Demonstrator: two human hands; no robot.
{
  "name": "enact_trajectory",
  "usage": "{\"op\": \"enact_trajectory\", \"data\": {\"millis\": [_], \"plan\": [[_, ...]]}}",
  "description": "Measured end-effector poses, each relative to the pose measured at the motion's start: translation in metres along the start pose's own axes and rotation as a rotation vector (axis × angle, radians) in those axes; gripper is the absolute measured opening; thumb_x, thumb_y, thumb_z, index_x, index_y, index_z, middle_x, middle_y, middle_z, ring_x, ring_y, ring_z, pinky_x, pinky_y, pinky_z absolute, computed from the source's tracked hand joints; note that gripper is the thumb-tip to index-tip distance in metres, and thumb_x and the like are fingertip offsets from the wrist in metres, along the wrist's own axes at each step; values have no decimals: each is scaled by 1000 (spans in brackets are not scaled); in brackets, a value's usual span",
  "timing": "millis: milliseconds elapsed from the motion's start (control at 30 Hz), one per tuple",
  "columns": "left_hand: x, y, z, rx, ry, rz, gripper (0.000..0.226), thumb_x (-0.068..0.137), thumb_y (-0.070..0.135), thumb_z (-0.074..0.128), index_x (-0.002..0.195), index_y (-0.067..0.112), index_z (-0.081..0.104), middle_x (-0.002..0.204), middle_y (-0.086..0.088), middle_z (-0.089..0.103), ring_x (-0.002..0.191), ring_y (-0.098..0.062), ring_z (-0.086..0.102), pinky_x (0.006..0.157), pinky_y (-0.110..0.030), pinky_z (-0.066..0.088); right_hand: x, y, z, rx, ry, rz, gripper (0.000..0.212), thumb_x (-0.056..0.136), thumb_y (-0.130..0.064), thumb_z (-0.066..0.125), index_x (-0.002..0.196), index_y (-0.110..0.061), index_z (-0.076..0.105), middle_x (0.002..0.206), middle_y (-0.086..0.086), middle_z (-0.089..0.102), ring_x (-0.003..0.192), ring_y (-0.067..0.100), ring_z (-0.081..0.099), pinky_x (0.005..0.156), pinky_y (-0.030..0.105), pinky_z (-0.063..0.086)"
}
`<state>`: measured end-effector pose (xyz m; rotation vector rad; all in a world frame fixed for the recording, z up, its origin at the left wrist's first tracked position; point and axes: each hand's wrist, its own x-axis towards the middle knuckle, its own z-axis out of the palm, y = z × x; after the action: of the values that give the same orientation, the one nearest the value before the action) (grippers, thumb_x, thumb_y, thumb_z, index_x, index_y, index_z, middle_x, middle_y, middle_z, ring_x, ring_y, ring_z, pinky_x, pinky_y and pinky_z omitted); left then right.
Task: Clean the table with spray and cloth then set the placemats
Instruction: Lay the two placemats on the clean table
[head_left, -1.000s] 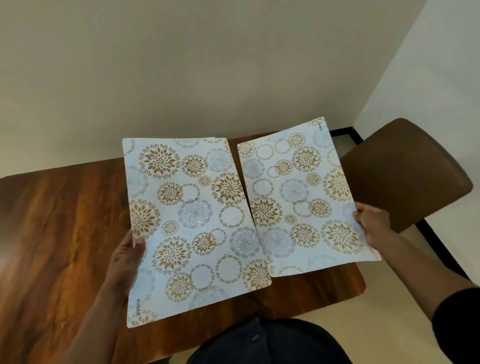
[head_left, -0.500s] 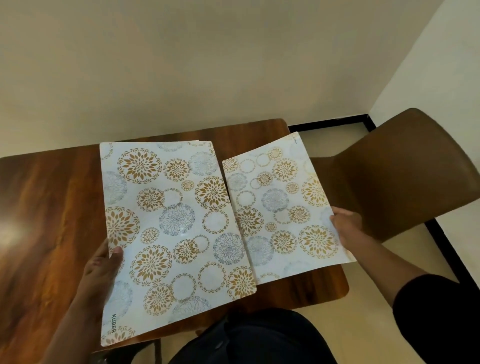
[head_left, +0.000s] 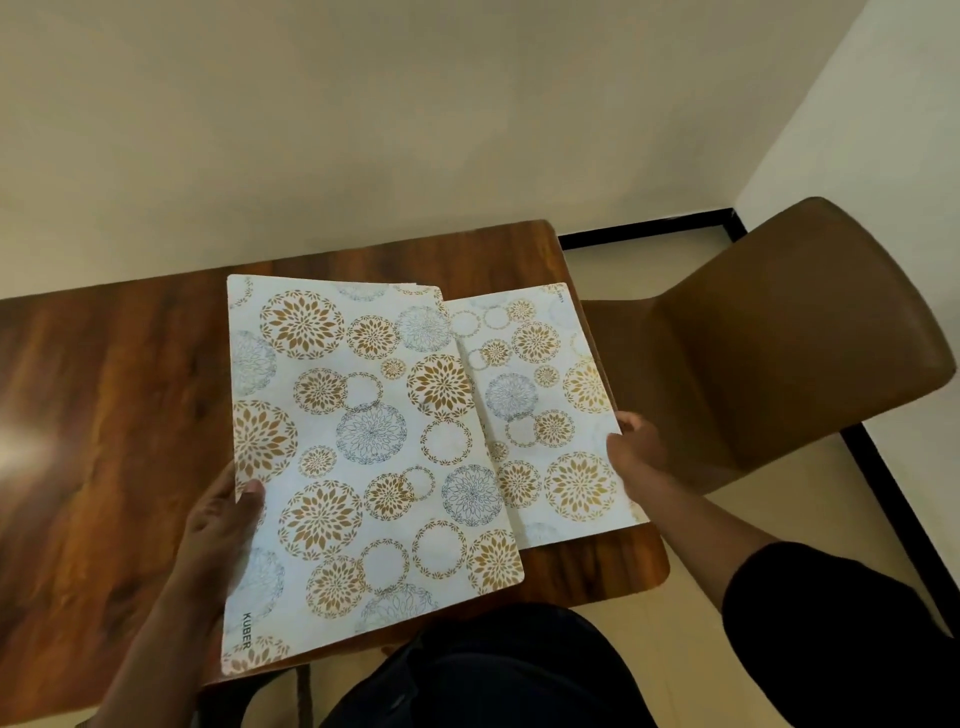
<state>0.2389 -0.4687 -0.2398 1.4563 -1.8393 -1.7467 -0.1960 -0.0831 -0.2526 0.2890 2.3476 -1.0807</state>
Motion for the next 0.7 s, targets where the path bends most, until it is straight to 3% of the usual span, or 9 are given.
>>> {"op": "enact_trajectory", "data": {"millis": [100,167,200,267,367,600,700], "plan": [[-3,14,13,12,-31,17,72,90,69,74,153,43,50,146,1,66,131,-34,65,88,-72,55,0,6,5,-103,23,-42,37,102,-11,56,138,-17,60,129,7,68,80,12,62,53,23,41],[-24,43,29,-58,-13,11,72,89,65,78,152,43,51,147,-1,65,129,-32,66,84,-69,57,0,10,8,-156,40,-94,39,103,-11,56,142,-17,57,135,9,67,102,25,68,63,25,48],[-38,61,42,-146,-36,2,61,95,52,75,151,37,54,145,-6,66,124,-32,68,83,-66,59,0,12,10,-166,47,-126,41,103,-10,56,144,-17,56,137,10,66,113,29,67,73,29,52],[-51,77,60,-254,-62,-28,38,110,19,53,147,18,57,135,-13,71,107,-34,75,82,-58,64,3,18,14,-173,50,-177,46,103,-9,55,148,-18,54,140,11,64,122,32,64,92,40,55],[-56,81,70,-325,-118,-33,40,112,8,41,150,11,53,140,-20,67,102,-34,77,84,-57,64,10,23,20,-184,54,-191,49,104,-8,55,152,-19,52,142,12,60,127,34,61,102,43,52],[-56,79,72,-343,-127,-28,39,113,7,40,151,8,51,148,-30,56,99,-34,78,81,-54,65,19,27,24,-160,53,-197,48,103,-6,54,149,-21,56,138,13,62,123,34,62,100,42,55],[-59,84,75,-351,-130,-33,38,113,5,38,139,16,64,143,-26,62,95,-32,79,77,-50,67,21,28,27,-169,74,-193,49,103,-6,54,150,-20,55,138,14,62,122,35,62,99,42,55]]}}
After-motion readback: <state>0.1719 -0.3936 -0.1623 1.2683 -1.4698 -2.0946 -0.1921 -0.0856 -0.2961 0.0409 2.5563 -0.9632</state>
